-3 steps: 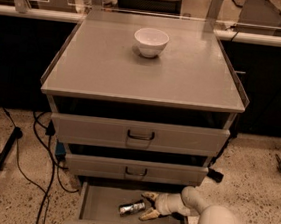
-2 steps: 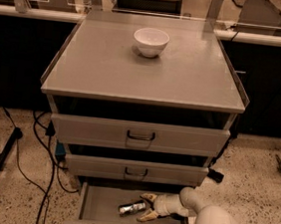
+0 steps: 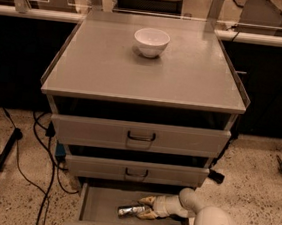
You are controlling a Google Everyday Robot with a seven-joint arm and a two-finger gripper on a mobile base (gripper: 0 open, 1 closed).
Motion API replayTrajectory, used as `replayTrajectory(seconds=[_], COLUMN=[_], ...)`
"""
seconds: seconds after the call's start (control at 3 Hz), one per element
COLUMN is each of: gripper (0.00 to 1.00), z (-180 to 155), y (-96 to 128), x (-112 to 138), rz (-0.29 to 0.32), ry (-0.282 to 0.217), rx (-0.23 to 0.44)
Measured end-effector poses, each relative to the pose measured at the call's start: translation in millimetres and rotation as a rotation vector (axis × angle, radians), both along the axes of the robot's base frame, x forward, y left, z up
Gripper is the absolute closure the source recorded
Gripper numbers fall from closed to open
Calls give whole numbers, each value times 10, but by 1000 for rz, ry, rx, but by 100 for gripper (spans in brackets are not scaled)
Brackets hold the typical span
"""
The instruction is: Pick redbull can from bottom drawer and place on counter
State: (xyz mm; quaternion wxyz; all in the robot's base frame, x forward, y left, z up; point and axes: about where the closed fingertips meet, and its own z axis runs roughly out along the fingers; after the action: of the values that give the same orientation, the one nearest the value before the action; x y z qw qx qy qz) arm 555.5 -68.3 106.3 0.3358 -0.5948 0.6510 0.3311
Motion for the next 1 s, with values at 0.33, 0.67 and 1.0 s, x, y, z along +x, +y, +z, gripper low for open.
replayTrajectory(seconds=[0.33, 0.67, 1.0], gripper=[76, 100, 100], z=[0, 0, 0], y=[1, 1, 1], x=[0, -1, -1], rz=[0, 0, 0], ry=[0, 0, 0], rx=[0, 0, 0])
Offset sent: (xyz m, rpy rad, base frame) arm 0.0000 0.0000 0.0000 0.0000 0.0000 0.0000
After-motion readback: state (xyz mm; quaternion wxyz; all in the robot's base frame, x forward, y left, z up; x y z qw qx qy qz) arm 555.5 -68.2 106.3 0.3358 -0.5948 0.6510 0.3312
